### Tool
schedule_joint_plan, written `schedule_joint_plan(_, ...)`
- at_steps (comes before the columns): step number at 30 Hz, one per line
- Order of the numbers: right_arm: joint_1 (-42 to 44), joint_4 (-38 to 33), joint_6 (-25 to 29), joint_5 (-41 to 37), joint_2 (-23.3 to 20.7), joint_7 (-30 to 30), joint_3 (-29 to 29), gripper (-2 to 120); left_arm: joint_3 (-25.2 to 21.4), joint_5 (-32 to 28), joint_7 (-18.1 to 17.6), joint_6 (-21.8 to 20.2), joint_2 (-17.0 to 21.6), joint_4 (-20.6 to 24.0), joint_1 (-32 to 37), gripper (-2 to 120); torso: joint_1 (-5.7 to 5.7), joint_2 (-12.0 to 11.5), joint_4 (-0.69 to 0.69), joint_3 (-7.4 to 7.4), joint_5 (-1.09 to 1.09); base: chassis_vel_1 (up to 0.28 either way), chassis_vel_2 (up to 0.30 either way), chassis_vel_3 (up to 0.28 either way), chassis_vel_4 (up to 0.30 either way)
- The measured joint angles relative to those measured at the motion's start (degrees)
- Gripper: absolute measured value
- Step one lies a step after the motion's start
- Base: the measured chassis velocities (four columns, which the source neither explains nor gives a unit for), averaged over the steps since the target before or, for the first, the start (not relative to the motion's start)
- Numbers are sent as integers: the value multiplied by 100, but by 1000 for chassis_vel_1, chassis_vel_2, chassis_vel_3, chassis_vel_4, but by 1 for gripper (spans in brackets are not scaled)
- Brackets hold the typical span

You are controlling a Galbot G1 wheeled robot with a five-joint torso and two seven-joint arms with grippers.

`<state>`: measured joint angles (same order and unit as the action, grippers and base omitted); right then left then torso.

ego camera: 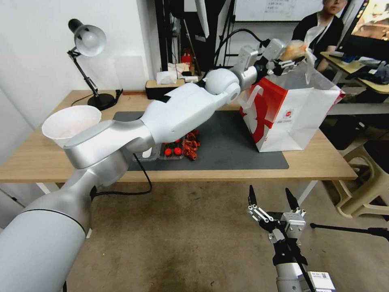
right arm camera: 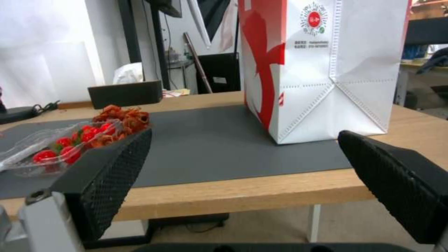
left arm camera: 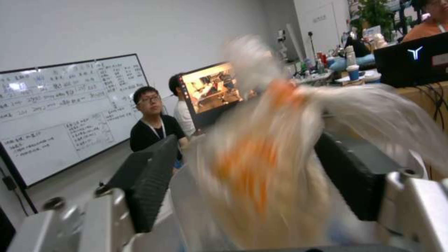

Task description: Pick up the trash from the table and place it into the takeout bag.

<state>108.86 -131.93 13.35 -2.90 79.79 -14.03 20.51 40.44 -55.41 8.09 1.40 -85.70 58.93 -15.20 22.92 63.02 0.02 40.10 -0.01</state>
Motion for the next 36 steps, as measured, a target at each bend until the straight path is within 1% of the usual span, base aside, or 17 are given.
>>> schedule_joint_plan(1, 0, -2, 0, 2, 1, 2, -3, 100, 0, 6, -3, -12, 20, 27, 4, 80, 1, 0, 0, 0, 0, 0, 0, 0, 0)
schedule_joint_plan(3, 0, -3, 0, 3, 1, 3, -3, 100, 0, 9, -6, -16, 27, 36, 6, 80, 0, 0, 0, 0, 0, 0, 0, 0, 0)
schedule_joint_plan(4, 0, -5, 0, 4, 2, 3, -5, 100, 0, 12, -8, -20, 32, 43, 7, 90, 0, 0, 0, 0, 0, 0, 0, 0, 0)
schedule_joint_plan(6, 0, -5, 0, 4, 2, 3, -5, 100, 0, 13, -9, -21, 33, 46, 7, 90, 0, 0, 0, 0, 0, 0, 0, 0, 0)
schedule_joint_plan(7, 0, -8, 0, 5, 2, 5, -6, 100, 0, 17, -16, -27, 40, 58, 10, 98, 0, 0, 0, 0, 0, 0, 0, 0, 0)
schedule_joint_plan(8, 0, -10, 0, 7, 2, 7, -8, 100, -3, 21, -28, -37, 50, 81, 16, 100, 0, 0, -1, 0, 1, 0, 0, 0, 0)
schedule_joint_plan(15, 0, -14, 0, 20, 20, 14, -18, 100, -62, 48, -102, -69, 46, 99, 18, 100, 0, 0, -2, 0, 1, 0, 0, 0, 0)
schedule_joint_plan(20, 0, -15, 0, 33, 31, 14, -49, 100, -158, 73, -255, -156, 167, 310, 63, 100, 1, 0, -3, 0, 1, 0, 0, 0, 0)
schedule_joint_plan(23, -10, -2, 0, 42, 29, 16, -76, 100, -350, 183, -525, -222, 625, 871, 302, 100, 0, 0, -1, 0, 0, 0, 0, 0, 0)
schedule_joint_plan(24, -10, -2, 0, 42, 29, 16, -76, 100, -350, 183, -525, -222, 625, 871, 302, 100, 0, 0, -1, 0, 0, 0, 0, 0, 0)
schedule_joint_plan(27, -38, 9, -4, 42, 17, 17, -107, 100, -748, 277, -955, -167, 1156, 1782, 884, 100, 0, 0, -2, 0, 0, 0, 0, 0, 0)
schedule_joint_plan(28, -38, 9, -4, 42, 17, 17, -107, 100, -748, 277, -955, -167, 1156, 1782, 884, 100, 0, 0, -2, 0, 0, 0, 0, 0, 0)
schedule_joint_plan(29, -47, 9, -14, 41, -2, 17, -109, 100, -1028, 337, -1251, -92, 1547, 2517, 1375, 100, 0, 0, -2, 0, 0, 0, 0, 0, 0)
schedule_joint_plan(31, -48, 9, -16, 40, -11, 17, -111, 100, -1145, 494, -1491, 102, 1750, 2822, 1656, 100, -1, 1, -1, -1, 0, 0, 0, 0, 0)
schedule_joint_plan(32, -48, 9, -16, 40, -11, 17, -111, 100, -1145, 494, -1491, 102, 1750, 2822, 1656, 100, -1, 1, -1, -1, 0, 0, 0, 0, 0)
schedule_joint_plan(33, -48, 9, -17, 40, -19, 17, -115, 100, -1218, 716, -1677, 372, 1897, 2982, 1877, 100, -1, 1, -1, 0, -1, 0, 0, 0, 0)
schedule_joint_plan(36, -48, 9, -22, 40, -25, 15, -124, 100, -1439, 1069, -1754, 760, 2197, 3291, 2323, 100, 0, 1, -3, 0, 1, 0, 0, 0, 0)
